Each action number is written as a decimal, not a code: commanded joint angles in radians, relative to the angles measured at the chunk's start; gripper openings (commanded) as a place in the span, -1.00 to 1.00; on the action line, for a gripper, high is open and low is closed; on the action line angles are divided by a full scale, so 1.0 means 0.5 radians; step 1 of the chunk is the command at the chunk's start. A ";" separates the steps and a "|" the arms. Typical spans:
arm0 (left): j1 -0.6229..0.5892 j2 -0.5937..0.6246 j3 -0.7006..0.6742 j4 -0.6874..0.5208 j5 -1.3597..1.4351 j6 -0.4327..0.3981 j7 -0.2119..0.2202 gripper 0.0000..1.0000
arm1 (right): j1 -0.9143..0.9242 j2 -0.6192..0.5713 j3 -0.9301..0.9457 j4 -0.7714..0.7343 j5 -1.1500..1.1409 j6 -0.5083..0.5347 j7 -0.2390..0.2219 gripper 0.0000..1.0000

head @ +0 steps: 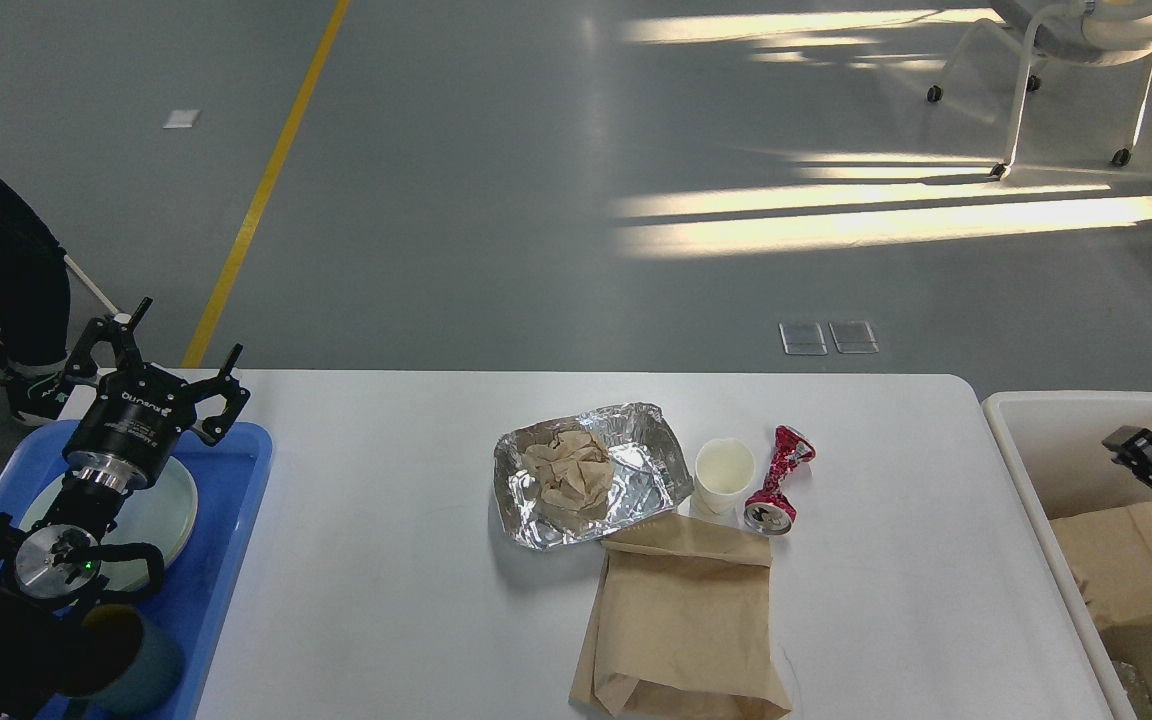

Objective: Tidy desktop
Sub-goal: 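Carry the crumpled paper into the white bin and release, then lower the right gripper onto the small white cup and grasp, then lift the small cup and carry it into the white bin, release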

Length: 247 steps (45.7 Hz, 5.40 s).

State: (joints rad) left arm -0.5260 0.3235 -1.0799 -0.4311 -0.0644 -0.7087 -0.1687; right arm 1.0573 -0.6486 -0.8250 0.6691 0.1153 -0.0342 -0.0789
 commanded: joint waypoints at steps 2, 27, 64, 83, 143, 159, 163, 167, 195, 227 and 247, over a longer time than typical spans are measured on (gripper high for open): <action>0.000 0.000 0.000 0.000 0.000 0.000 0.000 0.93 | 0.247 0.064 -0.236 0.024 -0.001 0.004 0.001 1.00; 0.000 0.000 0.000 0.000 0.000 0.000 0.000 0.93 | 1.708 0.459 -0.752 0.953 0.012 0.838 0.001 1.00; 0.000 0.000 0.000 0.000 0.000 0.000 0.000 0.93 | 1.233 0.926 -0.482 1.196 0.009 0.225 -0.011 0.98; 0.000 0.000 0.000 0.000 0.000 0.000 0.000 0.93 | 0.892 1.144 -0.387 0.816 0.012 0.145 -0.011 0.94; 0.000 0.000 0.000 0.000 0.000 0.000 0.000 0.93 | 1.128 0.893 -0.421 0.760 0.012 0.350 -0.011 -1.00; 0.000 0.000 0.000 0.000 0.000 0.000 0.000 0.93 | 1.925 0.319 -0.421 0.898 0.012 1.043 0.007 -1.00; 0.000 0.000 0.000 0.000 0.000 0.000 0.000 0.93 | 2.113 0.214 -0.424 0.917 0.012 1.237 0.007 -1.00; 0.000 0.000 0.000 0.000 0.000 0.000 0.000 0.93 | 2.181 0.135 -0.427 0.901 -0.010 1.305 0.001 -1.00; 0.000 0.000 0.000 0.000 0.000 0.000 0.000 0.93 | 0.500 -0.016 -0.399 -0.166 0.015 0.547 -0.002 -1.00; 0.000 0.000 0.000 0.000 0.000 0.000 0.000 0.93 | -0.029 0.162 -0.396 -0.418 0.015 0.133 -0.005 1.00; 0.000 0.000 0.000 0.000 0.000 0.000 0.000 0.93 | 1.422 0.395 -0.820 0.561 0.015 0.595 -0.005 1.00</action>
State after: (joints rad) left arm -0.5260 0.3236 -1.0799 -0.4310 -0.0644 -0.7087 -0.1688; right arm 1.6009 -0.5086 -1.1840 0.8441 0.1229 0.1397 -0.0815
